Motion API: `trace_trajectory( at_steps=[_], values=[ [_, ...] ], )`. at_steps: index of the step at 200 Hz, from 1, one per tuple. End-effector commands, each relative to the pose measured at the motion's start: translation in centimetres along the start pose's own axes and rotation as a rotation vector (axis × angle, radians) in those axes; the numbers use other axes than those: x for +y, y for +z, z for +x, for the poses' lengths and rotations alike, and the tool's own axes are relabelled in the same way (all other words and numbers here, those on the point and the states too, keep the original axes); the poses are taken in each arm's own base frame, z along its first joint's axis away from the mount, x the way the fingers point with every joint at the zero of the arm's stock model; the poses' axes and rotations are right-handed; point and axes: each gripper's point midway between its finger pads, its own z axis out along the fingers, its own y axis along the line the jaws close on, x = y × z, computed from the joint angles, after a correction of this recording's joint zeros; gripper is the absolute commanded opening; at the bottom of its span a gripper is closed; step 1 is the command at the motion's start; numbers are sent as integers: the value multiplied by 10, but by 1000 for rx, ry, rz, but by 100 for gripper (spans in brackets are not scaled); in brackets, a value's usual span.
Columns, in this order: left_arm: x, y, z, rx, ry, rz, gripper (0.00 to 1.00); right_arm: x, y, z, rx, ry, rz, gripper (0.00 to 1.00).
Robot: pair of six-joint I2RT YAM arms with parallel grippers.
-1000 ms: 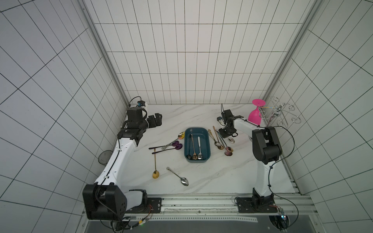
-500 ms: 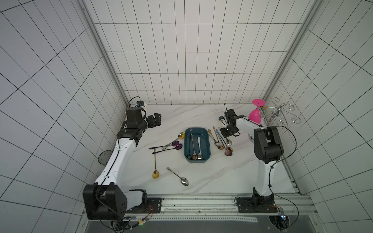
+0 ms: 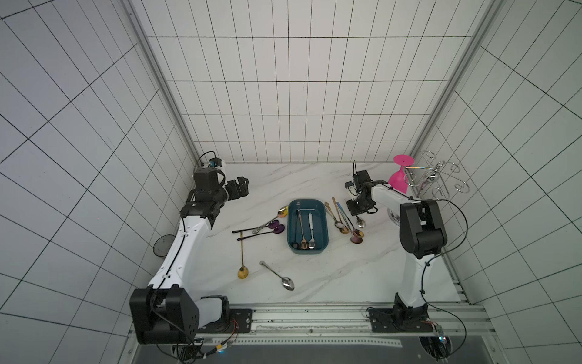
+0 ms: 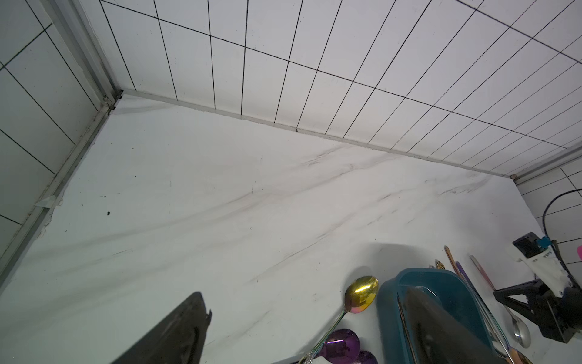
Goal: Put the spoon into the storage box
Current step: Pick up the spoon from the center of the board, then place the spoon in the storage box.
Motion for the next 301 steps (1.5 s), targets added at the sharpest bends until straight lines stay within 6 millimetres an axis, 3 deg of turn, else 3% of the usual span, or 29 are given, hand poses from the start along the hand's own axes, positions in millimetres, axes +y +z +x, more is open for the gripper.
trace_trajectory(
  at_steps=[1,43,92,118,148,175,251,273,301],
  values=[
    [1,-7,-8,-38,31,2,98,-5,-33,4,-41,98,14,0],
    [-7,-8,4,4,131,58,98,14,-74,4,-110,261,-41,0],
    [-14,-5,57,160,242,164,95,79,-112,-10,-219,319,-131,0],
    [-15,-3,85,233,306,179,95,117,-119,-18,-255,351,-192,0],
    [-16,2,117,319,399,198,94,152,-119,-22,-267,408,-271,0],
    [-15,10,139,371,490,194,94,173,-114,-25,-263,408,-296,0],
    [-16,43,169,524,578,130,86,222,-85,-21,-205,431,-360,0],
    [-17,51,175,563,575,114,78,237,-73,-17,-151,418,-386,6],
    [-18,58,185,591,581,111,68,238,-73,-16,-153,407,-382,20]
  ],
)
